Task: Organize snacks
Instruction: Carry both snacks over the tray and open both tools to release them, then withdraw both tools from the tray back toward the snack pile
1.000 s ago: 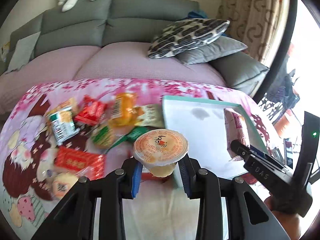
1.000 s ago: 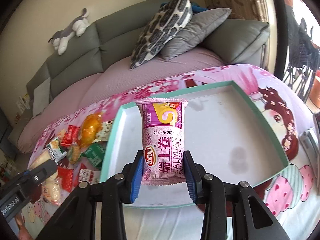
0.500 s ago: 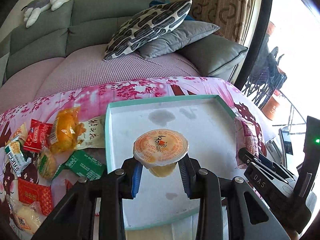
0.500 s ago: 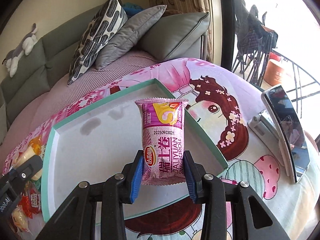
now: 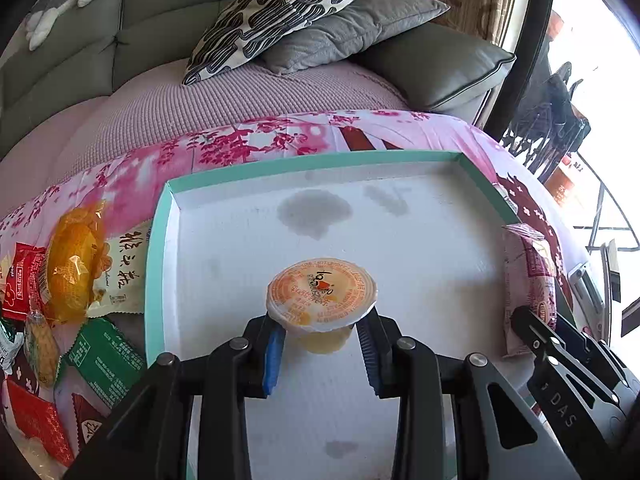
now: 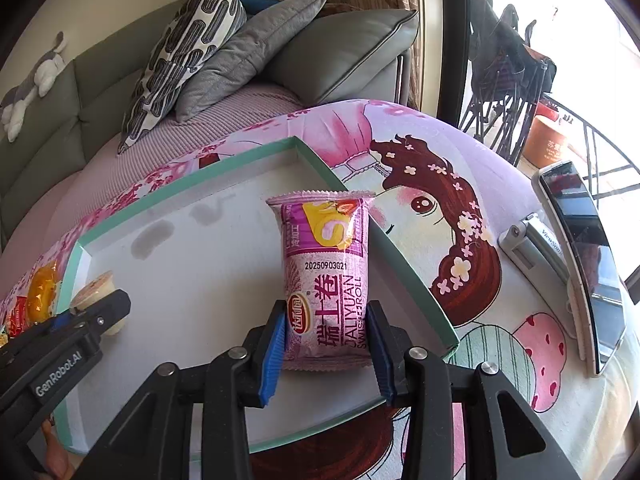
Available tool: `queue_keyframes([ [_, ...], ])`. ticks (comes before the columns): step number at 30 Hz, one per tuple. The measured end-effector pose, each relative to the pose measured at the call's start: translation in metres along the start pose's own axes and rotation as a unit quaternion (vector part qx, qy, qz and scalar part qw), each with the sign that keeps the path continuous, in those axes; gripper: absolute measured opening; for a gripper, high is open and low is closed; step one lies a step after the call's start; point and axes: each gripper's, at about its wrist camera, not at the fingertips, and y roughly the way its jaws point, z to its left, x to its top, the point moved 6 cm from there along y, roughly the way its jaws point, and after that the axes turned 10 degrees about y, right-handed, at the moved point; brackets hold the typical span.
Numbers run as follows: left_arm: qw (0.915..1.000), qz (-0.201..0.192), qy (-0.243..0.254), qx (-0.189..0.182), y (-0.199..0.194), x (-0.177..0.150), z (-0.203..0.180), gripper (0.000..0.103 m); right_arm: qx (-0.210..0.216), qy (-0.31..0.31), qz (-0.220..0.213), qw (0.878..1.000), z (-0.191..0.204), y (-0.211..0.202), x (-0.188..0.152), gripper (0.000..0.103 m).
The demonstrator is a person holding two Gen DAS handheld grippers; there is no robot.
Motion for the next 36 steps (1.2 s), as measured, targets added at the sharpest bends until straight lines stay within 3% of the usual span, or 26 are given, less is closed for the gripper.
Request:
queue_keyframes([
  [7,0.9999,0.011,-0.003,-0.01,0.006,-0.001,-0.004,0.038,-0.017,-0.015,-0.001,1.0,0.003,0.004,-0.002,0.054],
  [8,0.9998,0.012,-0.003,-0.012,0.005,-0.001,-0.005,0.041,-0.019,-0.019,-0.001,1.0,0.003,0.005,-0.002,0.062],
  [10,0.9999,0.013,-0.005,-0.011,0.003,-0.001,-0.006,0.059,-0.014,-0.02,0.0,1.0,0.004,0.005,-0.003,0.066],
  [16,0.9999,-0.001,-0.014,-0.009,-0.011,0.001,-0.005,0.082,-0.005,-0.022,-0.007,1.0,0.008,0.002,-0.002,0.081],
  [18,0.9997,-0.01,-0.02,-0.007,-0.019,0.003,-0.003,0.084,-0.002,-0.023,-0.01,1.0,0.01,0.0,-0.001,0.086],
  [24,0.9982,-0.039,-0.034,0.03,-0.043,0.003,0.014,0.1,0.007,-0.026,-0.025,0.999,0.015,-0.007,0.002,0.103],
  [31,0.9908,-0.056,-0.082,0.092,-0.068,-0.014,0.056,0.102,0.02,-0.036,-0.045,0.998,0.029,-0.018,0.003,0.103],
  [36,0.9834,-0.054,-0.108,0.136,-0.087,-0.035,0.086,0.102,0.075,-0.053,-0.062,0.994,0.062,-0.036,0.001,0.103],
])
